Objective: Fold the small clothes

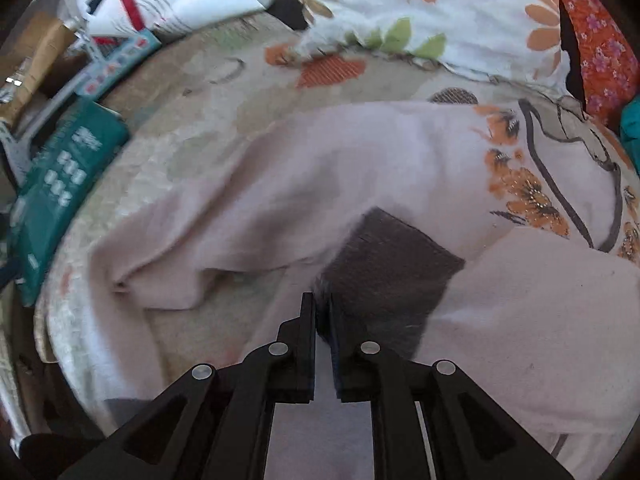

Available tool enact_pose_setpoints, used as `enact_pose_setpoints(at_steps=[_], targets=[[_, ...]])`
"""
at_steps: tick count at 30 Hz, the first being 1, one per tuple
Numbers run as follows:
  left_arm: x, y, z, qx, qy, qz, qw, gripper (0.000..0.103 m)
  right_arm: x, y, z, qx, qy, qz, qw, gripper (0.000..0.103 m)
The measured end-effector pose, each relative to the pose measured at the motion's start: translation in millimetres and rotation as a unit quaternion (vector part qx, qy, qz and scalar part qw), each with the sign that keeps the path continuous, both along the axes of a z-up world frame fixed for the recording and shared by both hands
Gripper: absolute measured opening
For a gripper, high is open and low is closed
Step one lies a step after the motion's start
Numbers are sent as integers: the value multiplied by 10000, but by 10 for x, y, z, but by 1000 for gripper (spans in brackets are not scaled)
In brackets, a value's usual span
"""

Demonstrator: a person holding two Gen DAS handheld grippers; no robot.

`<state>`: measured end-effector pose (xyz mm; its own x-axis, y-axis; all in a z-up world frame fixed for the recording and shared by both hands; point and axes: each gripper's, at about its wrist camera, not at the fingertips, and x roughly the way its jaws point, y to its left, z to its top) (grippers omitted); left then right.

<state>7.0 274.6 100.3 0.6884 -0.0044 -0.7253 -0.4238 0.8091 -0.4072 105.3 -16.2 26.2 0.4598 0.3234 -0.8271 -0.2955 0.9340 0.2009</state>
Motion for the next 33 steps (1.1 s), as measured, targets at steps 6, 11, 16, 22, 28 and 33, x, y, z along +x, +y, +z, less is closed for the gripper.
enact_pose_setpoints(at_steps=[6,11,16,22,28,33], targets=[[-75,226,-65,-229,32,430,9988,79,-482,258,195,533,-97,964,9939,22],[-42,192,-121,-318,126,337,9988,79,-713,588,-89,352,108,1352,9901,44],[1,119,-168,-336,229,230,9989,79,-920,780,-188,-67,-50,1549,9879,7],[16,-5,-159,-295,222,189,9991,79,-831,277,310,910,-85,1160,9890,7],[142,-341,-184,-209,333,-207,9990,79,-730,-1155,765,1368,-330,-174,9899,7],[278,-729,-187,-15,380,-652,9971,79,-785,-2447,820,520,-453,-1619,9844,7]])
